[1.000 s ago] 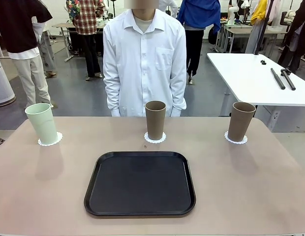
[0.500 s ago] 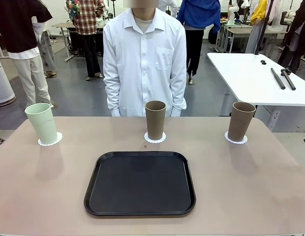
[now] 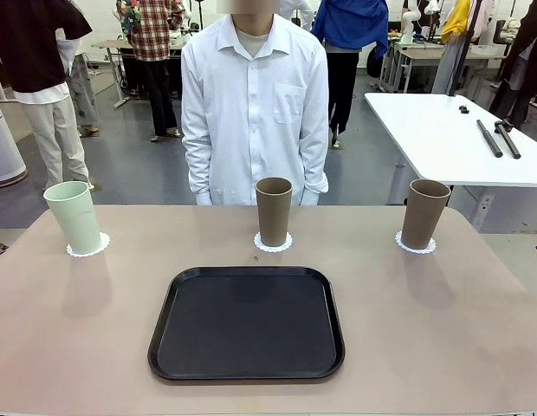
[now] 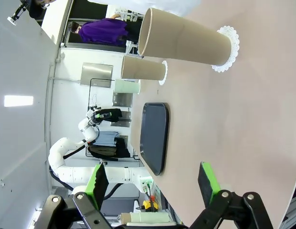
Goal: Place coasters on the table and set cups on them.
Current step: Take one Reusable plastic cup from the Flat Tray and place it on a coaster set by the human.
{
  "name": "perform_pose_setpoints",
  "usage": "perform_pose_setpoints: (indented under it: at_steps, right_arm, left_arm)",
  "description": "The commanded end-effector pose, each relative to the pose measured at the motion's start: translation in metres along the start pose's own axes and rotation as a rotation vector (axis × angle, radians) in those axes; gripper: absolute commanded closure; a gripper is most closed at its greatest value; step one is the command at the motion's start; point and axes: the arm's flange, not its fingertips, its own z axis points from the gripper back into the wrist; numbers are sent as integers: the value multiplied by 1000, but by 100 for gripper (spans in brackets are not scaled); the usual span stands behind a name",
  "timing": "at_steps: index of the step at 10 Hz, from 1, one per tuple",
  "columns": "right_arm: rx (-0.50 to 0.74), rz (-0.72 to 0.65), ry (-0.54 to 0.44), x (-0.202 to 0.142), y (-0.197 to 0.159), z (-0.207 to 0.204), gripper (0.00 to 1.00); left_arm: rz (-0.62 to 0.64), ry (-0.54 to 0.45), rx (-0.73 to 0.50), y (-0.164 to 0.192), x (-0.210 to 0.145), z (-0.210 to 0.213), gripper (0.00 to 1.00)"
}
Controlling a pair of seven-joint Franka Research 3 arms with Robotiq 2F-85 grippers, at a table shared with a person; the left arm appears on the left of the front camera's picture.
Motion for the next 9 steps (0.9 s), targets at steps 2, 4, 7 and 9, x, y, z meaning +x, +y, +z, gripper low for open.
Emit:
perform_pose_setpoints:
  at_steps: [2,4,7,9]
  right_arm:
    - [2,-12,0,-2,0,-2,0]
    - [2,-12,0,-2,0,-2,0]
    - [2,-12,0,-2,0,-2,0]
    - [2,-12,0,-2,0,-2,0]
  left_arm:
    - [-4,-2,-9,-2,-2,2,0]
    - [-4,-2,-9,-2,-2,2,0]
    - [-4,-2,-9,-2,-2,2,0]
    - [-4,-2,-9,-2,-2,2,0]
